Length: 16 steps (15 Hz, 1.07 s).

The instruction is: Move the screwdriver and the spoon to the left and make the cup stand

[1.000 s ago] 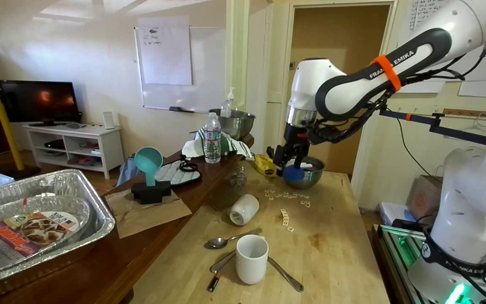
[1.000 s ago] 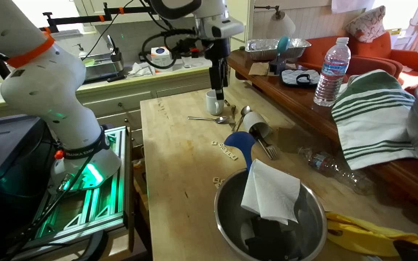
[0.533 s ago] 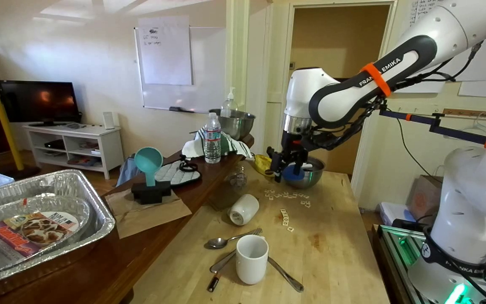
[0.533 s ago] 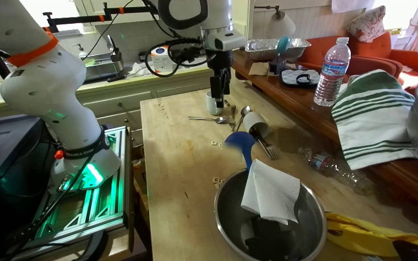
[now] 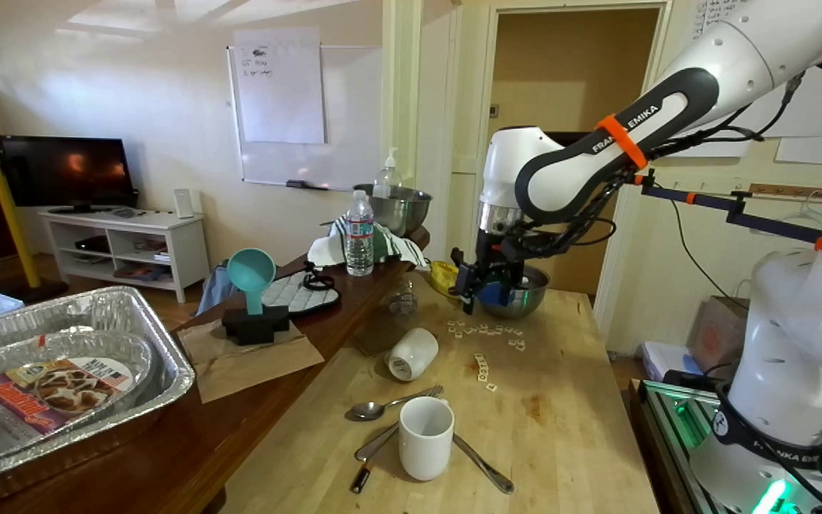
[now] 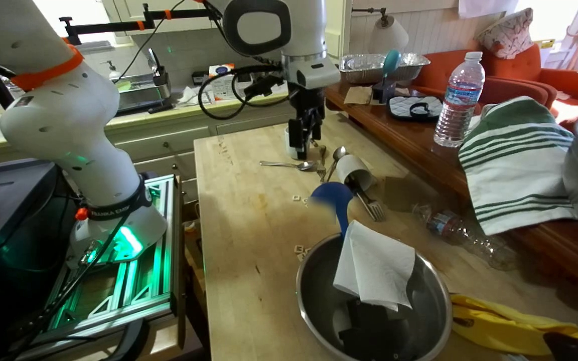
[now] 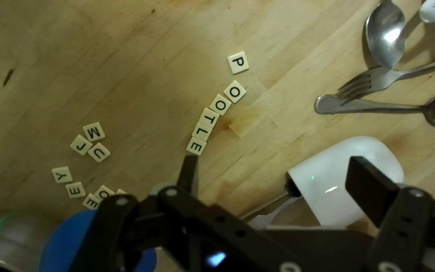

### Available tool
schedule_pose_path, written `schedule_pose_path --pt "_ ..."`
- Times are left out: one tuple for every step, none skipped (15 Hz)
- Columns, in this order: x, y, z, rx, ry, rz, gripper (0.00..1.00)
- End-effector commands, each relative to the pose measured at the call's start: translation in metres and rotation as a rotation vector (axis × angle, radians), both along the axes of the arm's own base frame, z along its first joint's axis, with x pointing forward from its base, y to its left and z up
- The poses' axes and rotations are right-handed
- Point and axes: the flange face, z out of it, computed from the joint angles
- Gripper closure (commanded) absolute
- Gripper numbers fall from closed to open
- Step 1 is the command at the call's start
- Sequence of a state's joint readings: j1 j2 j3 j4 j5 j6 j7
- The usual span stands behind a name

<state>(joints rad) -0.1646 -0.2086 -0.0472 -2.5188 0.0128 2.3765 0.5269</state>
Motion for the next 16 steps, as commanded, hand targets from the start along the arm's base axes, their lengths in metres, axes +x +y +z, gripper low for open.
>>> schedule_pose_path --pt "0.01 -0.026 -0.029 0.074 -0.055 -0.176 0.0" --pt "0.012 -0.035 -0.035 0.084 -0.085 -0.219 0.0" --pt "0.015 -0.042 -0.041 0.089 -0.106 -0.267 0.0" --pt "0.019 -0.048 -0.046 0.092 -0.134 -0.314 0.0" --pt "0.023 -0.052 -0.052 0.093 -0.15 -0.364 0.0" --pt "0.025 -0.054 -0.058 0.079 -0.146 -0.398 0.0" --pt "0.016 -0.05 -0.046 0.077 -0.138 -0.312 0.0" --pt "0.018 -0.052 -0.052 0.074 -0.14 -0.34 0.0" --pt "0.019 -0.053 -0.056 0.074 -0.138 -0.356 0.0" --pt "0.02 -0.053 -0.058 0.074 -0.134 -0.364 0.0" --pt "0.021 -0.053 -0.058 0.074 -0.134 -0.367 0.0" --pt "0.022 -0.053 -0.058 0.074 -0.136 -0.369 0.0" --pt "0.026 -0.055 -0.06 0.076 -0.152 -0.394 0.0" --pt "0.031 -0.056 -0.065 0.097 -0.156 -0.44 0.0" --pt "0.034 -0.056 -0.067 0.121 -0.152 -0.485 0.0" --pt "0.038 -0.058 -0.071 0.143 -0.156 -0.528 0.0"
